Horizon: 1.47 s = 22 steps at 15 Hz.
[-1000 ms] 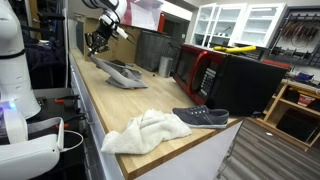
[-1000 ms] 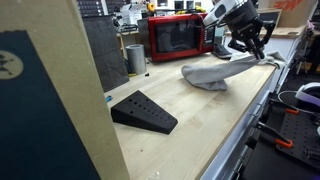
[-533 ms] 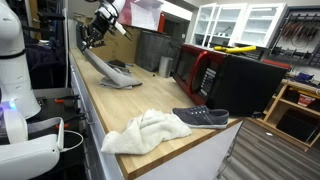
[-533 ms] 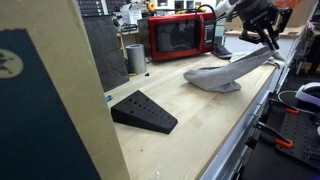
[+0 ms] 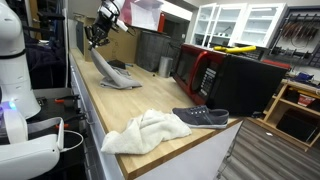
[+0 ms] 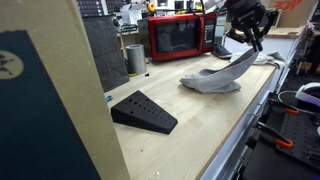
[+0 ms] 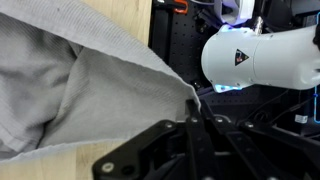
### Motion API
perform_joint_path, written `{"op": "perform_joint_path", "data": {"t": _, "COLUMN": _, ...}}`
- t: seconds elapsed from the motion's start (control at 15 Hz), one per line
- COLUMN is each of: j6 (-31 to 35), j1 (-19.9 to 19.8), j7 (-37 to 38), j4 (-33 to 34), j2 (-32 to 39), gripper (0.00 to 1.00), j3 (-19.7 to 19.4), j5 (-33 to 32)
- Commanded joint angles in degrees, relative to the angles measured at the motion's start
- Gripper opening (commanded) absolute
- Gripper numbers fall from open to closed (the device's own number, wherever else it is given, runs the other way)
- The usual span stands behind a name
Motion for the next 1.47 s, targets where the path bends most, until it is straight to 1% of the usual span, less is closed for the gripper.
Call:
{"op": "perform_joint_path", "data": {"t": 0.0, "j6": 2.4, "j1": 0.5, "j7": 3.1, "j4": 1.4, "j2": 1.0, "gripper": 0.01, "j3": -0.4, "j5": 4.8}}
{"op": "perform_joint_path", "data": {"t": 0.2, "j6": 3.5, "j1": -0.4, "j7": 5.6, "j4": 3.7, "j2": -0.4, "gripper": 0.01, "j3": -0.8, "j5": 6.6}}
{"op": "perform_joint_path", "data": {"t": 0.53, "j6": 2.5, "j1": -2.7, "j7": 9.9, "j4": 13.5, "j2": -0.3, "gripper": 0.01, "j3": -3.1, "j5": 5.1}}
{"op": "perform_joint_path", "data": {"t": 0.67, "j6": 4.2, "j1": -3.6, "j7": 10.4, "j4": 17.2, "j2": 0.1, "gripper": 0.01, "j3": -3.9, "j5": 4.8}}
{"op": "perform_joint_path", "data": {"t": 0.87, "j6": 10.1, "j1": -3.8, "j7": 12.1, "j4": 21.4, "j2": 2.7, "gripper": 0.01, "j3": -3.3, "j5": 4.6}}
{"op": "perform_joint_path", "data": {"t": 1.07, "j6": 16.0, "j1": -3.8, "j7": 13.9, "j4": 22.7, "j2": 3.9, "gripper": 0.01, "j3": -2.8, "j5": 3.8}}
{"op": "perform_joint_path", "data": {"t": 1.4, "j6": 22.4, "j1": -4.5, "j7": 17.1, "j4": 24.0, "j2": 8.4, "gripper": 0.01, "j3": -2.8, "j5": 1.6}}
